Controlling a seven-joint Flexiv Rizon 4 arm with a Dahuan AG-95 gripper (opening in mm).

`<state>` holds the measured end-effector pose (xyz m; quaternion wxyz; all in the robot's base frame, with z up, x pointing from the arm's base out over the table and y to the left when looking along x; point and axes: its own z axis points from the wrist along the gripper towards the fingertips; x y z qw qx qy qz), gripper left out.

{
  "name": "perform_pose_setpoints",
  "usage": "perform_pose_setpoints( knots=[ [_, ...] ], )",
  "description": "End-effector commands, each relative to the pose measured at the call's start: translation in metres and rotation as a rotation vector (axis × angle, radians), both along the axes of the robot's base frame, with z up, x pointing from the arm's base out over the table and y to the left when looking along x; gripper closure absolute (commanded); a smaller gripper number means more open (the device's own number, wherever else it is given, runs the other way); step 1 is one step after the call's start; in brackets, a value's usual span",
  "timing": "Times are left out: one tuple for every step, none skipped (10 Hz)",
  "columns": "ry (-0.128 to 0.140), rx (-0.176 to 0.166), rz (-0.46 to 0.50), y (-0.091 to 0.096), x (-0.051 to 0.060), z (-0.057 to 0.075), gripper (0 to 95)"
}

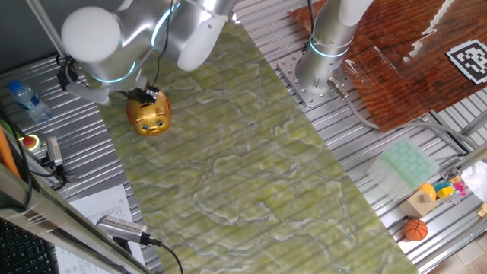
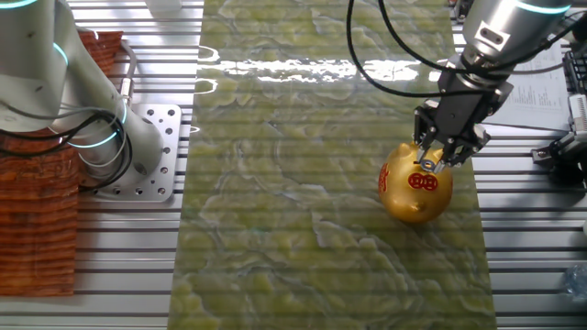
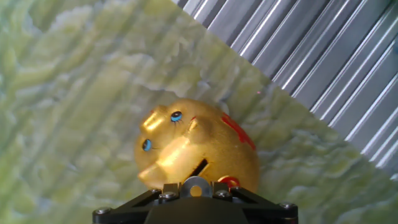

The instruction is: Drop coins into a piggy bank

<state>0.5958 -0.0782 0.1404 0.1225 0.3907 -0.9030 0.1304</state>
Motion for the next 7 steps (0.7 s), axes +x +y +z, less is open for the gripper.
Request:
perform_pose_setpoints(
  knots=[
    [0.038,-0.019,0.052,-0.0007,0.0014,-0.0011,95.0],
    [0.044,-0.018,0.058,-0.0008,0.0012,-0.0012,95.0],
    [0.051,-0.018,0.065,-0.0011,0.0007,-0.0016,95.0],
    [0.058,-0.016,0.077,-0.0011,0.0005,-0.0017,95.0],
    [0.061,-0.014,0.084,-0.0010,0.0007,-0.0018,95.0],
    [0.067,-0.013,0.096,-0.0008,0.0008,-0.0019,95.0],
    [0.073,-0.010,0.109,-0.0005,0.0009,-0.0018,95.0]
  ],
)
